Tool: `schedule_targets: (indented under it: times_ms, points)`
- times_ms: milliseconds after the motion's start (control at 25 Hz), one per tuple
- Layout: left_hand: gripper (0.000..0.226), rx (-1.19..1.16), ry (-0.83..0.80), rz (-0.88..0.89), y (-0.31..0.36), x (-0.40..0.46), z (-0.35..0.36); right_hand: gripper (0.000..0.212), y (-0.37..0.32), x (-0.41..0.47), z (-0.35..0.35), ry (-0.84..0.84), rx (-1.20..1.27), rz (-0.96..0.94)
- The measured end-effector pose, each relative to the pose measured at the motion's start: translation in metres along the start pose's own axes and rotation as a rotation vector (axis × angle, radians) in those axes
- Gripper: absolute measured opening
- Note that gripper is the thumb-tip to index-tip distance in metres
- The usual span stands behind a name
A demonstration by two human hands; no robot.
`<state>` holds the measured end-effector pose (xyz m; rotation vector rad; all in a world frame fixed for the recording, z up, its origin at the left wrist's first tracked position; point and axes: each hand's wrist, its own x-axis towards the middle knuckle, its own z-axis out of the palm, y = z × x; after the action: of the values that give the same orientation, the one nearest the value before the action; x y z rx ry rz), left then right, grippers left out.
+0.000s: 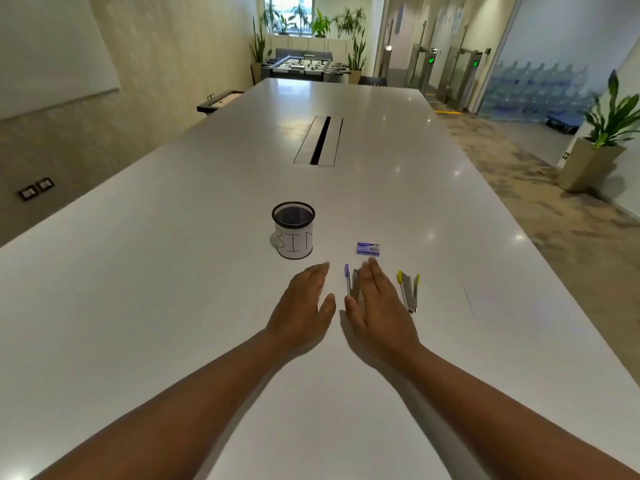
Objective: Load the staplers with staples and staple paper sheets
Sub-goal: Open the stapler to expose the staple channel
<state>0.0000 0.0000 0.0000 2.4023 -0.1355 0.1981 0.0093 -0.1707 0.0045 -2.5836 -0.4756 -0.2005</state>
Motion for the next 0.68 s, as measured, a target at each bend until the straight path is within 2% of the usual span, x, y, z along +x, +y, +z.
schedule_targets:
  times_ms: [160,280,320,440,560,680]
  points:
    - [0.059,-0.054,0.011,-0.039,-0.008,-0.008,0.016,0.068,0.004,-0.011,0.016,-0.077,0.064,0.121]
    - [0.043,0.006,0.057,0.01,-0.014,-0.009,0.021,0.065,0.011,-0.011,0.026,-0.082,0.071,0.127]
    - [0.037,0.001,0.078,0.021,-0.015,-0.008,0.02,0.059,0.013,-0.009,0.026,-0.061,0.085,0.122]
    - [0.03,-0.022,0.087,0.001,-0.014,-0.004,0.018,0.017,0.014,0.001,0.026,0.057,0.132,0.154]
    - [0.034,-0.003,0.081,-0.037,-0.014,0.002,0.018,0.029,0.01,0.015,0.02,0.062,0.186,0.256]
    - [0.042,0.012,0.055,-0.042,-0.016,0.004,0.019,0.031,0.007,0.031,0.023,0.061,0.19,0.313]
